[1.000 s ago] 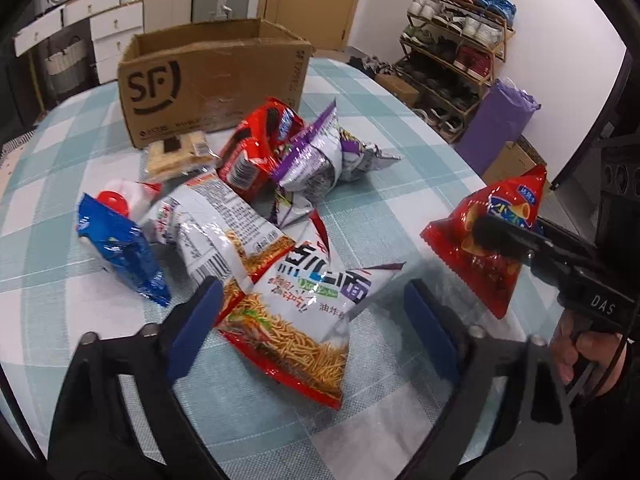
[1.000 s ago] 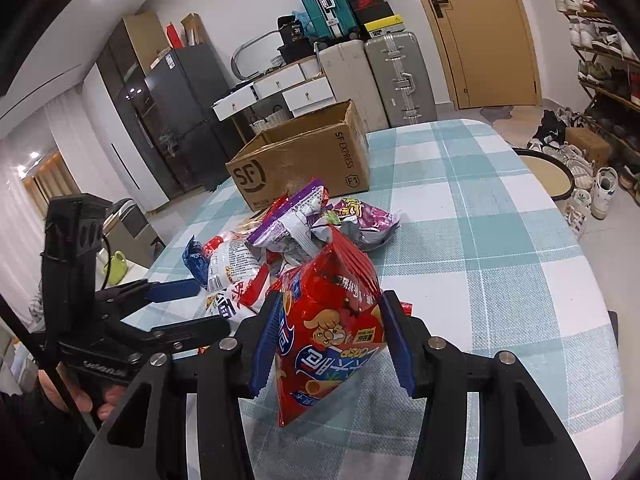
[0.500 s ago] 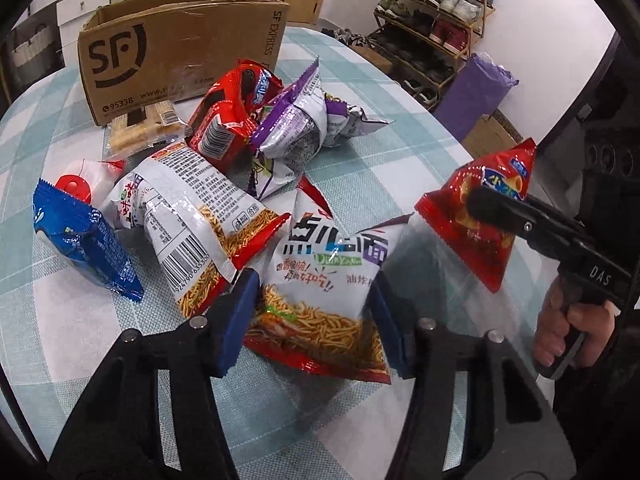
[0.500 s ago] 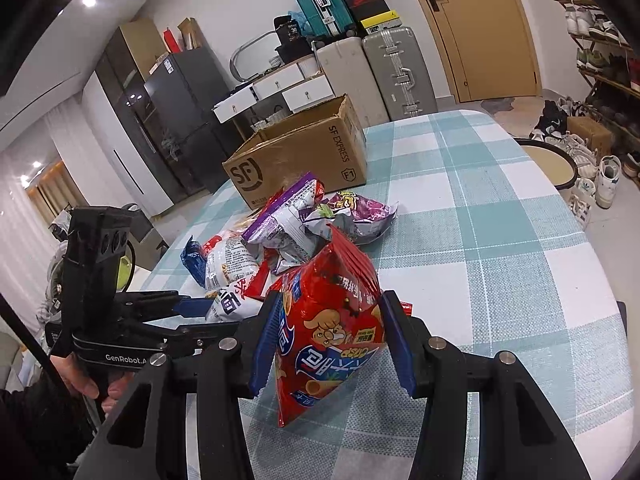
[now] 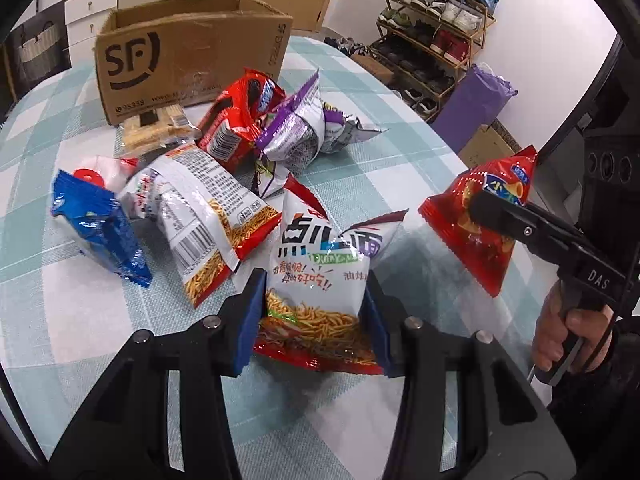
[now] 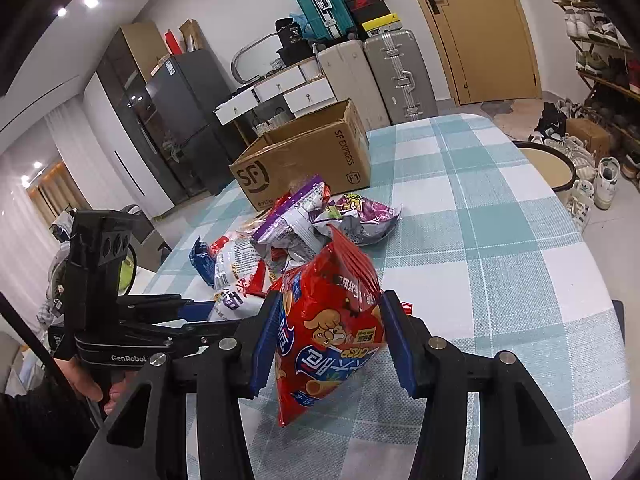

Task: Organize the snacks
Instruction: 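Carry both bags over the SF box and release them inside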

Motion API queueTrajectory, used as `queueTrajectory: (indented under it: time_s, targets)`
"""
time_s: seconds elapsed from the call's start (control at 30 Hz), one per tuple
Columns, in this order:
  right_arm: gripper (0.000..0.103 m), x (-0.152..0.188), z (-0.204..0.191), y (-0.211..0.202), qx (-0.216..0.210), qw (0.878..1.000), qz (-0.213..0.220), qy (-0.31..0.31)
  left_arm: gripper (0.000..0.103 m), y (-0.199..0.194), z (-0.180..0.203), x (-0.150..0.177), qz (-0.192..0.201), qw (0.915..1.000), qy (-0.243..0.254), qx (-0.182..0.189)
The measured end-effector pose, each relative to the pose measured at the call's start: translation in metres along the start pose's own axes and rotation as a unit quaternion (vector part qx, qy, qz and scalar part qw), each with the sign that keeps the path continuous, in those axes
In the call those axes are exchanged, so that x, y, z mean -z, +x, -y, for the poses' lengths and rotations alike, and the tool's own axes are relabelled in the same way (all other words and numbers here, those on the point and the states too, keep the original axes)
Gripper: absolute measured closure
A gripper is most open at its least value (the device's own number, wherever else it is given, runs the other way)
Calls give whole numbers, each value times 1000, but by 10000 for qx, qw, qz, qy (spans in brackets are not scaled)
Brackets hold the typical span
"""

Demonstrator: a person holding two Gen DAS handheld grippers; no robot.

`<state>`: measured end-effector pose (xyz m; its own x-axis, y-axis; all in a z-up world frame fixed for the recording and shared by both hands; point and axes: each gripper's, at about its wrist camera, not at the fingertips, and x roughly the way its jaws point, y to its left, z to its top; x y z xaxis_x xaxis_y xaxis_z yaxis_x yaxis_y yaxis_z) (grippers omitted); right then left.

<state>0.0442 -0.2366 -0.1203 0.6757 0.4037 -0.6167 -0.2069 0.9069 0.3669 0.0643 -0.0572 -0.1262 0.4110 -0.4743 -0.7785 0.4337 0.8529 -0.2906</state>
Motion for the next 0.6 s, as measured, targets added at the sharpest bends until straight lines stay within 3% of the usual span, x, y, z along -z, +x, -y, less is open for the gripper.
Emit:
queueTrajectory:
  time_s: [0.37, 0.6]
  targets:
    - [53, -28, -41, -10, -338, 9991, 104, -237, 59, -76, -1, -1, 714, 9973, 12, -194]
    - [53, -61, -74, -17, -760, 9962, 185, -374, 59, -127, -5, -20, 1066, 9921, -39, -665]
